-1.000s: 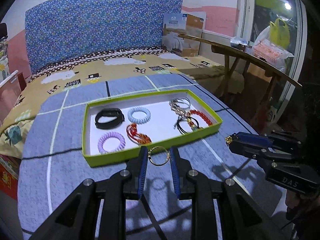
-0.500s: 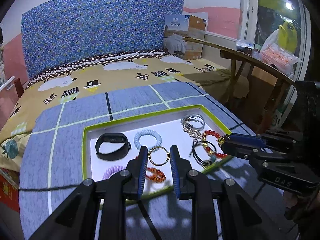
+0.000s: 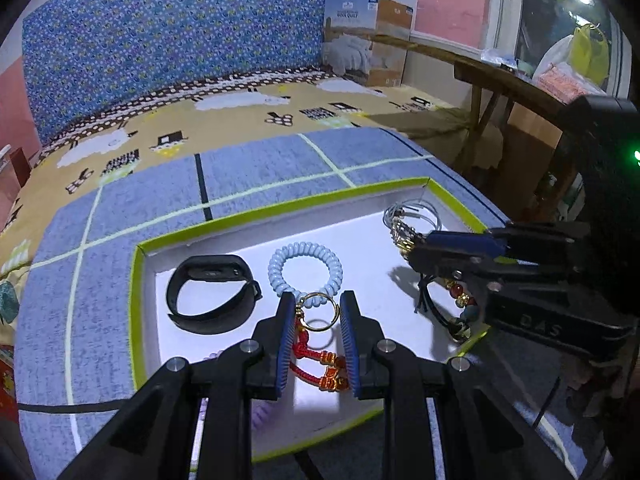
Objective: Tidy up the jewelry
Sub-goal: 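Open left gripper to drop the ring while right gripper drops the charm in box, then lift both open grippers away from the green box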
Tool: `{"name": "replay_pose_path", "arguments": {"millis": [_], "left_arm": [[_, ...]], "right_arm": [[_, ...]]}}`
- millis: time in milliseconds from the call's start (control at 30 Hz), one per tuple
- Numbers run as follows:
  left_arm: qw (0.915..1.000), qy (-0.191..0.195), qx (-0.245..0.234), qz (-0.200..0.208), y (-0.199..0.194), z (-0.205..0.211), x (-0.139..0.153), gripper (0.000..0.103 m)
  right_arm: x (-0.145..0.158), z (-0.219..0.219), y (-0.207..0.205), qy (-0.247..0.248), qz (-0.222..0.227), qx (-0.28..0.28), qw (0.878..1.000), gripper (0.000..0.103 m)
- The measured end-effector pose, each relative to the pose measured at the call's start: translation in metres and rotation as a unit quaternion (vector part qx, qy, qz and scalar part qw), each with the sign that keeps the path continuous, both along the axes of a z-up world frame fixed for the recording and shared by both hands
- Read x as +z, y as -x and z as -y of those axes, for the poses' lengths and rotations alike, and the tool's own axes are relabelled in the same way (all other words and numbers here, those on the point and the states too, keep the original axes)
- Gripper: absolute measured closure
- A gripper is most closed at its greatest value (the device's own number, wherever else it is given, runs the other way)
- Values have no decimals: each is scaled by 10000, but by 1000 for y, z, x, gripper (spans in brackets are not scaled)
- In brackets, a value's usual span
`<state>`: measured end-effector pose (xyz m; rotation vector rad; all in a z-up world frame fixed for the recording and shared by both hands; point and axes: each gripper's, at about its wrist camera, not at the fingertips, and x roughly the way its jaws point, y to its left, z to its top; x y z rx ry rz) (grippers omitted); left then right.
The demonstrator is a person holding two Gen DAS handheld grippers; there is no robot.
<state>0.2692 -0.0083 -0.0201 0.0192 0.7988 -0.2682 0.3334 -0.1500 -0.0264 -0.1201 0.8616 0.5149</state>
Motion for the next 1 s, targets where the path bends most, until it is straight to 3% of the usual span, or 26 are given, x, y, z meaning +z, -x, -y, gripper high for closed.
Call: {"name": "replay_pose_path", "arguments": {"millis": [533, 1000], "left_arm": [[9998, -59, -116, -168, -9, 5, -9, 79], [9998, 168, 41, 112, 24, -11, 8, 70]], "right_arm": [[-11, -1, -10, 136, -163, -37, 9998, 80], [24, 16, 31, -205, 290, -176, 9992, 79]]}}
